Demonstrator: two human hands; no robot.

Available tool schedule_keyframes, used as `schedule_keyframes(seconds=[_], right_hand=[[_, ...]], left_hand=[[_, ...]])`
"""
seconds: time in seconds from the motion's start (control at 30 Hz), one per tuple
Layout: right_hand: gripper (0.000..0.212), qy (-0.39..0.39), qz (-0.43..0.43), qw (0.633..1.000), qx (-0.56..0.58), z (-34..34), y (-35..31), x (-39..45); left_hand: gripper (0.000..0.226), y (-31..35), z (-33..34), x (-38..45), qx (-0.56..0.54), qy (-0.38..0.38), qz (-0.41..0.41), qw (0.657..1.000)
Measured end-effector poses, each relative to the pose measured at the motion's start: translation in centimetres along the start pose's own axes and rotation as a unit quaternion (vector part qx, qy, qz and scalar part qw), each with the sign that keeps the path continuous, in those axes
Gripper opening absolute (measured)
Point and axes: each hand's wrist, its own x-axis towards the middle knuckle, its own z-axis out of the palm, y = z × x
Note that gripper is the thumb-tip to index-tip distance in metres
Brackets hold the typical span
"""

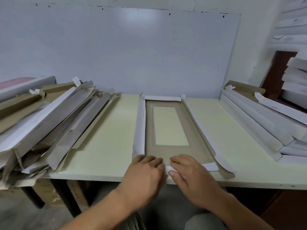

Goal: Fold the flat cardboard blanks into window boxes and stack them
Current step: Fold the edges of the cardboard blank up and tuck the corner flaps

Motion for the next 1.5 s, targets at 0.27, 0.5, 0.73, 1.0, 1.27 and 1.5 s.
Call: schedule_keyframes(seconds=[0.27, 0.5, 0.73, 1.0, 1.27, 1.5], right_hand=[[0.057, 0.014, 0.134, 0.989, -0.054, -1.9, 3.3, -4.0], [0.042, -0.016, 0.004, 0.996, -0.083, -2.9, 3.2, -2.5], [0.043, -0.14, -0.029, 0.986, -0.082, -3.0, 3.6, 1.0], [0.028, -0.126, 0.036, 0.991, 0.031, -3.3, 4.7, 2.6], [0.051, -0.203, 0.036, 0.977, -0.049, 0.1, 2.8, 3.9], [0.101, -0.245, 0.141, 0.956, -0.077, -0.8, 5.6, 1.0]], left_hand=[[0.037, -2.0, -1.5, -2.3, 0.027, -0.021, -0.04, 0.999], [0.046, -4.2, -1.7, 0.2, 0.02, -0.085, 0.022, 0.996], [0.048, -4.5, -2.5, 2.0, 0.002, -0.105, 0.065, 0.992], [0.014, -4.2, -3.9, 3.0, -0.077, -0.063, -0.034, 0.994], [0.077, 0.5, -0.4, 2.2, 0.096, -0.137, 0.025, 0.986], [0.109, -0.5, -1.0, 0.1, 0.216, -0.168, -0.029, 0.961]])
